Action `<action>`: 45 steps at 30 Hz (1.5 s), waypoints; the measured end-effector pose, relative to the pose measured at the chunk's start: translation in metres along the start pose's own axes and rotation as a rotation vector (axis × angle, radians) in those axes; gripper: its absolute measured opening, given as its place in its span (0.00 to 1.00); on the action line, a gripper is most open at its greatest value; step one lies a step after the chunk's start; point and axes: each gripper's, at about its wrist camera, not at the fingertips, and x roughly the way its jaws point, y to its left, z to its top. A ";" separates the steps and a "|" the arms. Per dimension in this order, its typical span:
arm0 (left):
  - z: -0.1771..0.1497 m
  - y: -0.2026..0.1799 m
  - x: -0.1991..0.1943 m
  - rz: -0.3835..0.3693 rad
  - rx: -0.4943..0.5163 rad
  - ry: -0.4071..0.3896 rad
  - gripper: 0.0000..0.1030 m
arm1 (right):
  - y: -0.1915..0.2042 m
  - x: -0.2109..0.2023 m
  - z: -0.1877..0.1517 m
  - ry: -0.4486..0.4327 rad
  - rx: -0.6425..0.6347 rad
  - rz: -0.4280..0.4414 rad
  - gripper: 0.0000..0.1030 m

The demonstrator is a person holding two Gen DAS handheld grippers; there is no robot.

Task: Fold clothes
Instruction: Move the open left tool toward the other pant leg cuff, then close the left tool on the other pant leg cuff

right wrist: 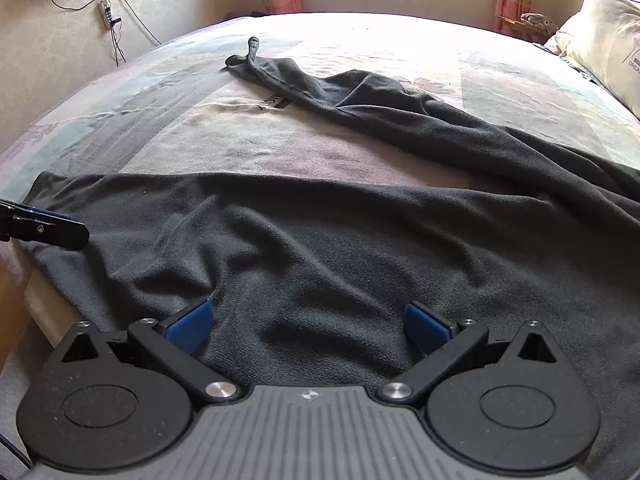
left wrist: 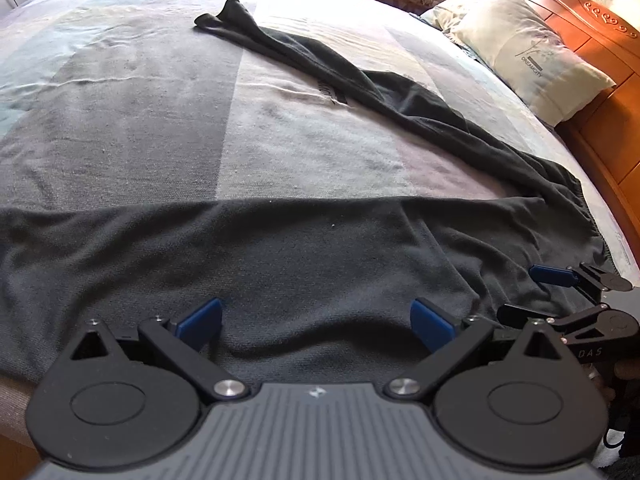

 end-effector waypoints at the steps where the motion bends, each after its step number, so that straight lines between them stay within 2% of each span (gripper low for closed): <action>1: 0.003 -0.002 -0.001 0.004 0.012 0.000 0.97 | -0.001 -0.001 0.001 0.000 0.008 0.006 1.00; 4: 0.018 -0.007 -0.005 -0.008 0.039 -0.012 0.97 | -0.009 -0.006 0.004 -0.005 0.062 0.033 1.00; 7: 0.040 -0.007 -0.009 -0.045 0.040 -0.043 0.97 | -0.021 -0.011 0.008 -0.020 0.137 0.054 1.00; 11: 0.074 -0.003 -0.007 -0.087 0.017 -0.072 0.97 | -0.032 -0.015 0.016 -0.043 0.170 0.060 1.00; 20: 0.184 0.023 0.059 -0.153 -0.095 -0.023 0.97 | -0.054 -0.004 0.046 -0.049 0.190 0.105 1.00; 24: 0.237 0.042 0.103 -0.139 -0.159 0.002 0.97 | -0.065 0.009 0.060 -0.056 0.196 0.137 1.00; 27: 0.271 0.054 0.128 -0.110 -0.199 -0.011 0.97 | -0.072 0.021 0.067 -0.048 0.202 0.164 1.00; 31: 0.309 0.074 0.156 -0.024 -0.248 -0.048 0.97 | -0.077 0.036 0.069 -0.026 0.239 0.233 1.00; 34: 0.325 0.091 0.172 -0.039 -0.317 -0.074 0.97 | -0.076 0.043 0.067 -0.028 0.243 0.268 1.00; 39: 0.337 0.106 0.198 -0.147 -0.402 -0.065 0.97 | -0.073 0.049 0.063 -0.047 0.202 0.264 1.00; 41: 0.337 0.109 0.213 -0.117 -0.399 -0.020 0.96 | -0.073 0.050 0.064 -0.053 0.193 0.272 1.00; 45: 0.337 0.110 0.221 -0.118 -0.379 -0.041 0.96 | -0.077 0.051 0.060 -0.077 0.199 0.292 1.00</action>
